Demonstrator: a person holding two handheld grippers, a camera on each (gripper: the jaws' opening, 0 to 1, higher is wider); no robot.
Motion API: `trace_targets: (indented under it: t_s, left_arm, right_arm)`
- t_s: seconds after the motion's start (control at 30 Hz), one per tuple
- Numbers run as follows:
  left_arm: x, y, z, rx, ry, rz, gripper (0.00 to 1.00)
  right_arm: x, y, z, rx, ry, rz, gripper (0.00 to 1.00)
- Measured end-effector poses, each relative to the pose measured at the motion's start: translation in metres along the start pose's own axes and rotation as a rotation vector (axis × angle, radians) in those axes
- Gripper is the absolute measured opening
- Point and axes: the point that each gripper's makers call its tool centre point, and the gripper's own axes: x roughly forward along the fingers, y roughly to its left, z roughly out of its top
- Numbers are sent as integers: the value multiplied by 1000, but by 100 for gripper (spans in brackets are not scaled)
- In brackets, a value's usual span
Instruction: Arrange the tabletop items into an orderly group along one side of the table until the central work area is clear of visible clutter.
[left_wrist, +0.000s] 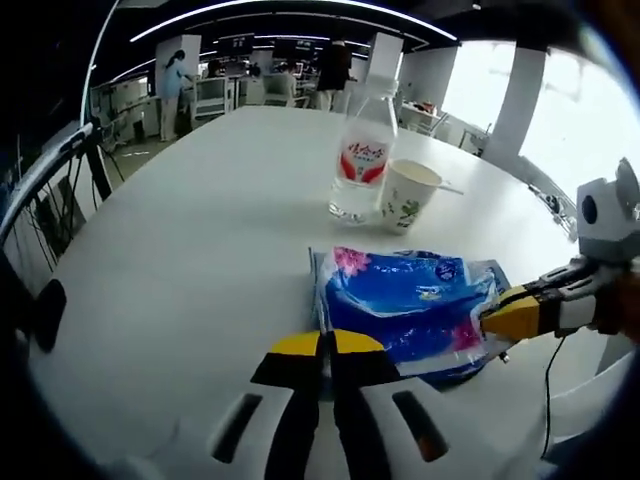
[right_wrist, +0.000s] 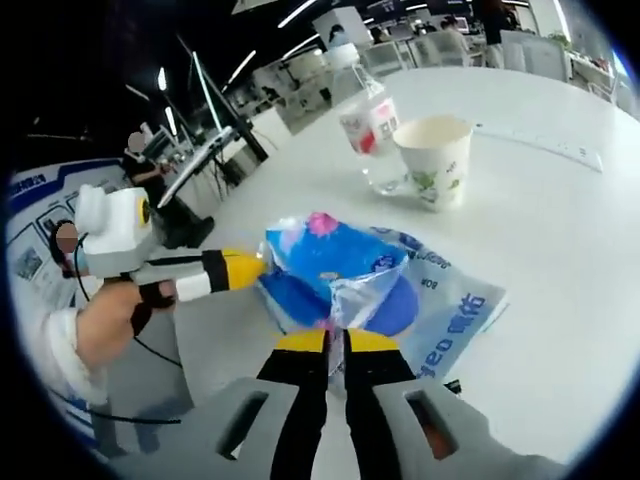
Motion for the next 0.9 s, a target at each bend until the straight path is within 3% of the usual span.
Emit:
trace_targets:
  t_s: [0.2,0.37,0.67,0.9]
  left_arm:
    - [-15,-9,16,-24,-56,-18,0]
    - [-25,-25,25,-50,-90,-45,0]
    - [-36,-79,28,-15,-102,-144,0]
    - [-28,-123,34,39,-95,-230,0]
  right_arm:
    - [-15,-3,5,29,-37,3,0]
    - [-35,-8,15,66,-108,-3,0]
    - [-80,-34,14,133,-204,-43,0]
    - [-116,-62,9,186,-268,-103,0]
